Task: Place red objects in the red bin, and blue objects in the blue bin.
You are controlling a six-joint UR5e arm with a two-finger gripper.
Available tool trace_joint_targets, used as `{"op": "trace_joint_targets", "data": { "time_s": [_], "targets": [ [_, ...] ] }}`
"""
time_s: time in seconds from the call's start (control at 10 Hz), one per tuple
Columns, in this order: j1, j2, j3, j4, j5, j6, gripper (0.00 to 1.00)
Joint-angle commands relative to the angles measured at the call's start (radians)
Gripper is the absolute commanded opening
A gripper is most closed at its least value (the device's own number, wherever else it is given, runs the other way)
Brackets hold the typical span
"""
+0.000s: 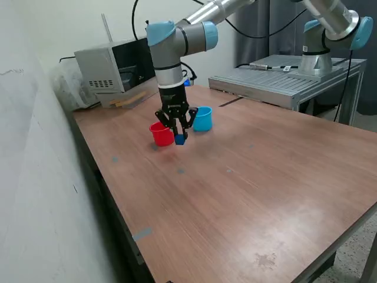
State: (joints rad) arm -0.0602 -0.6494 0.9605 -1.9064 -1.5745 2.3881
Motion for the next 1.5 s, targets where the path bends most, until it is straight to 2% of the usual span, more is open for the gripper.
{"op": "trace_joint_targets", "data": {
  "time_s": [0.0, 0.2, 0.3, 0.4, 0.7, 0.8, 1.1, 1.4],
  "targets": [
    [-0.023, -0.252, 0.286, 0.01, -0.01, 0.286, 0.0],
    [-0.058, -0.399, 0.464, -0.012, -0.003, 0.384, 0.0],
    [-0.088, -0.458, 0.557, -0.07, -0.004, 0.394, 0.0],
    [-0.119, -0.487, 0.601, -0.088, -0.004, 0.396, 0.0],
    [-0.222, -0.46, 0.598, -0.114, -0.001, 0.416, 0.0],
    [-0.236, -0.441, 0.6, -0.118, -0.001, 0.416, 0.0],
    [-0.259, -0.403, 0.653, -0.233, -0.002, 0.416, 0.0],
    [-0.277, -0.398, 0.679, -0.24, -0.002, 0.415, 0.0]
  ]
}}
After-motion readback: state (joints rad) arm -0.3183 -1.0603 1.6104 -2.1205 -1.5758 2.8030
